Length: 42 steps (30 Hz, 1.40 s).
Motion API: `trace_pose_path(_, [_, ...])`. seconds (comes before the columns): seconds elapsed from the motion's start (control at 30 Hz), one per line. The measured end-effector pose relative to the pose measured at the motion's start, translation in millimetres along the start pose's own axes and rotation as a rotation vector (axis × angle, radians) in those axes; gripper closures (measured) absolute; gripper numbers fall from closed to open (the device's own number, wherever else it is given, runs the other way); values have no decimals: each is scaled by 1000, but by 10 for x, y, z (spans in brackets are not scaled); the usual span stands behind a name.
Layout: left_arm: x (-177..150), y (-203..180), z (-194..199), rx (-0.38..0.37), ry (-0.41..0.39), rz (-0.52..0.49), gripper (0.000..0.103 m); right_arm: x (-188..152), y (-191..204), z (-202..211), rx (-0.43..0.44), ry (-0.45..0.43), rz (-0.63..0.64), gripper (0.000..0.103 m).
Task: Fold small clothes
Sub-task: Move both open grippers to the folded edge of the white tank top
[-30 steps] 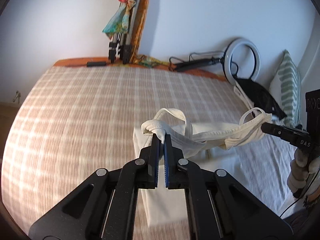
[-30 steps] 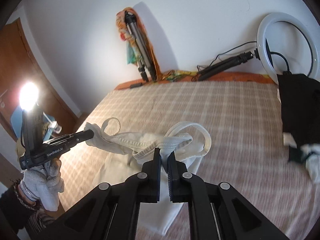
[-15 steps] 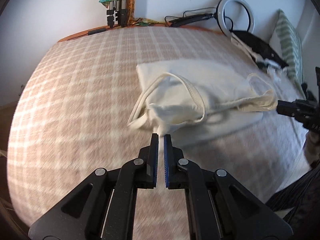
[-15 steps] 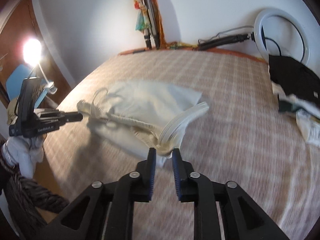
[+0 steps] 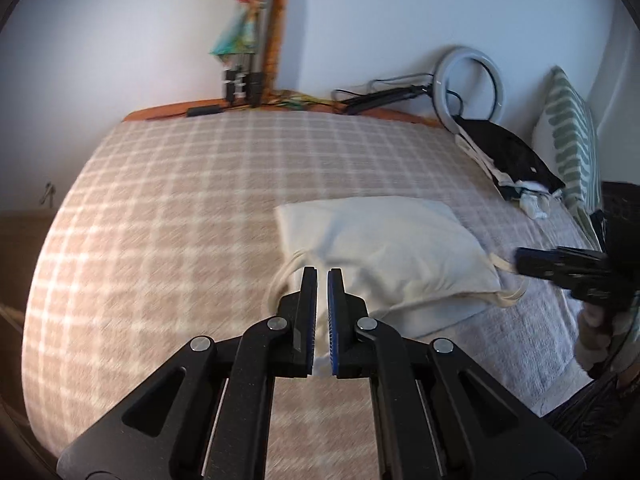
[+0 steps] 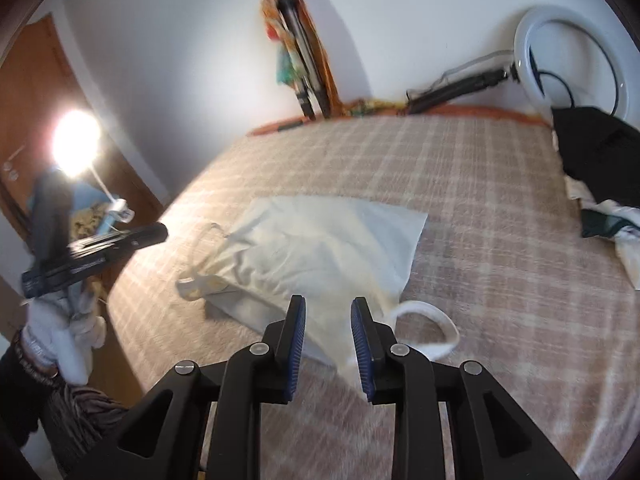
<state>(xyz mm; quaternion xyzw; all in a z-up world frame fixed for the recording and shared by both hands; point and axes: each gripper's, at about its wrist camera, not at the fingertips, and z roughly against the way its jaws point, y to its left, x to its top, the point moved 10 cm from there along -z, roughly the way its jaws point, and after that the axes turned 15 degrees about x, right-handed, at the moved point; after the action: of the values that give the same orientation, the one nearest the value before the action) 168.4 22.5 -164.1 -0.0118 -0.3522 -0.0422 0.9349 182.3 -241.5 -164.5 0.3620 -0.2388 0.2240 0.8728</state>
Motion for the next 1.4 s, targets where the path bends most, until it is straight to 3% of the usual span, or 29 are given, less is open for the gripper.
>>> trace_pose_path(0.2, [-45,-281,-349,-26,85,-81,101,-118,-13,-353,1,107,-34,78])
trace_pose_path(0.33, [-489,-360,-476,-2,181,-236,101,-359,40,-419,4,186,-33,78])
trace_pose_path(0.43, [-745,-296,-357,3,188,-279,101,-520,108,-360,47,217,-37,78])
trace_pose_path(0.63, [-789,-9,-97,-3,162,-193,100,-527,125,-73,130,161,-64,78])
trace_pose_path(0.8, [-471,266,3,20,107,-49,100,-249,-69,204,102,23,-99,74])
trace_pose_path(0.9, [-327,313,1,7,90,6,100,-214,-212,198,89,5,-136,74])
trace_pose_path(0.97, [-305,290,-17,-8,89,13,100,-235,-286,108,61,29,-139,75])
trace_pose_path(1.13, [-422,56,-150,5,119,-82,100,-541,-207,-198,37,173,-118,76])
trace_pose_path(1.23, [-489,16,-174,13,132,-89,100,-623,-120,-220,-7,233,-26,76])
trace_pose_path(1.27, [-500,20,-178,13,135,-82,94,-625,-83,-202,20,242,-13,74])
trace_pose_path(1.3, [-494,38,-184,12,139,-73,76,-596,-65,-165,50,232,-30,72])
trace_pose_path(1.37, [-437,83,-200,3,139,-28,54,-483,-52,-67,110,179,-64,67])
trace_pose_path(1.4, [-406,109,-201,-8,138,0,54,-386,-79,5,123,136,-76,63])
